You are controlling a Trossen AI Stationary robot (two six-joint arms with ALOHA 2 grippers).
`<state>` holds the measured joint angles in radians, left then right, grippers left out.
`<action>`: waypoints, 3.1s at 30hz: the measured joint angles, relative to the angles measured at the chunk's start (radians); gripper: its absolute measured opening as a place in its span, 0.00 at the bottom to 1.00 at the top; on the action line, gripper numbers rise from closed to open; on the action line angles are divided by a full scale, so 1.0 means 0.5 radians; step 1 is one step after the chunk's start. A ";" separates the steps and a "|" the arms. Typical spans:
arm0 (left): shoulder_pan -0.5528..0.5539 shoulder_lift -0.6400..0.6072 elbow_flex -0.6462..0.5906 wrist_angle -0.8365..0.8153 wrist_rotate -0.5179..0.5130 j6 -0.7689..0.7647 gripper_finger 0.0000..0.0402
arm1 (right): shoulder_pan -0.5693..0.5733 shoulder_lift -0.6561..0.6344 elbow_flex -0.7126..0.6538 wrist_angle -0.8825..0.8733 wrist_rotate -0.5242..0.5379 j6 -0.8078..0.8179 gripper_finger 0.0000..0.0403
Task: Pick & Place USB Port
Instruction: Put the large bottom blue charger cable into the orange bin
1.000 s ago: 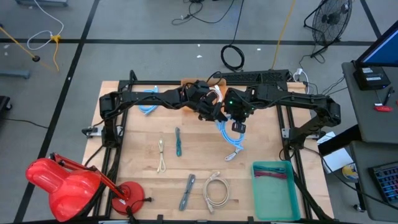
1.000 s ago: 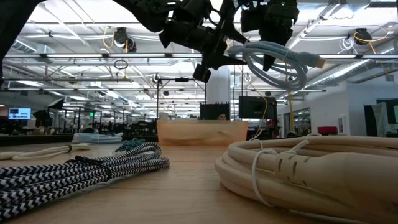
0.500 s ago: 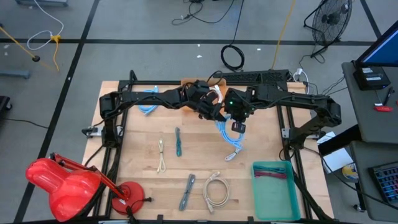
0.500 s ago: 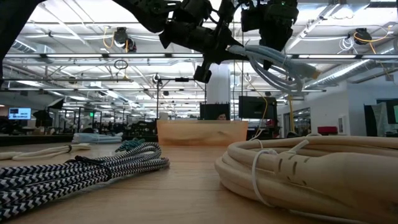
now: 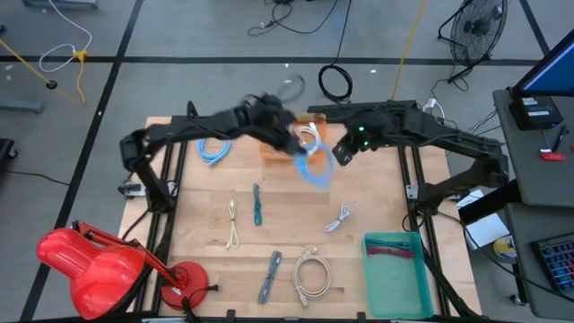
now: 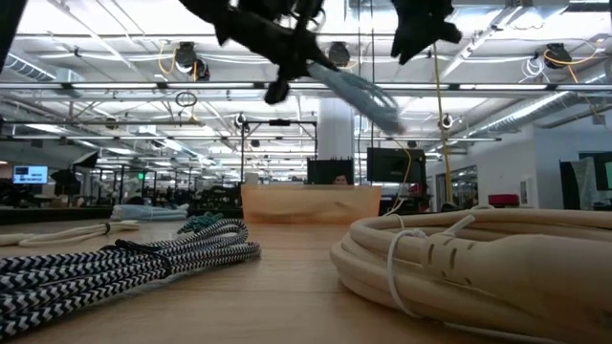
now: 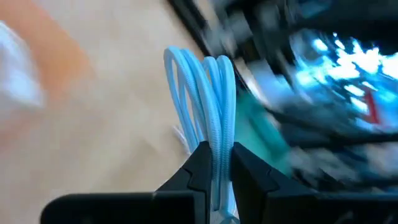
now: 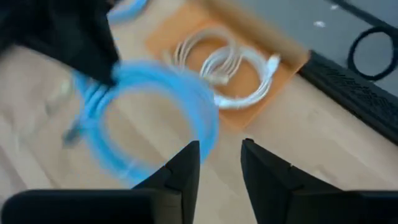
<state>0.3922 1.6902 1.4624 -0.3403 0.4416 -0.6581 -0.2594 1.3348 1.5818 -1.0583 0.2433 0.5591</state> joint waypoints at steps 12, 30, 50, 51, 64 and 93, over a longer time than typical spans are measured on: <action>-0.197 -0.370 0.002 -0.088 -1.304 1.085 0.09 | -0.003 -0.078 -0.309 1.277 0.271 0.274 0.37; -0.425 -0.716 -0.001 -0.164 -1.940 1.186 0.09 | 0.077 -0.091 -0.990 2.670 0.400 -0.364 0.37; -0.602 -0.658 0.002 0.019 -2.034 1.222 0.09 | 0.209 0.111 -0.755 2.719 0.774 -0.719 0.48; -0.606 -0.658 0.002 0.019 -2.040 1.222 0.09 | 0.197 0.110 -0.755 2.722 0.770 -0.685 0.51; -0.672 -0.580 0.004 0.275 -1.911 1.199 0.09 | 0.133 0.109 -0.757 2.786 0.769 -0.602 0.74; -0.650 -0.535 0.002 0.273 -1.858 1.033 0.09 | 0.176 0.111 -0.732 2.470 1.191 -0.474 0.04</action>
<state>0.0670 1.4227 1.4631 -0.2037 -0.4871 -0.1414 -0.1715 1.3903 1.2158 0.1767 0.8388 0.3222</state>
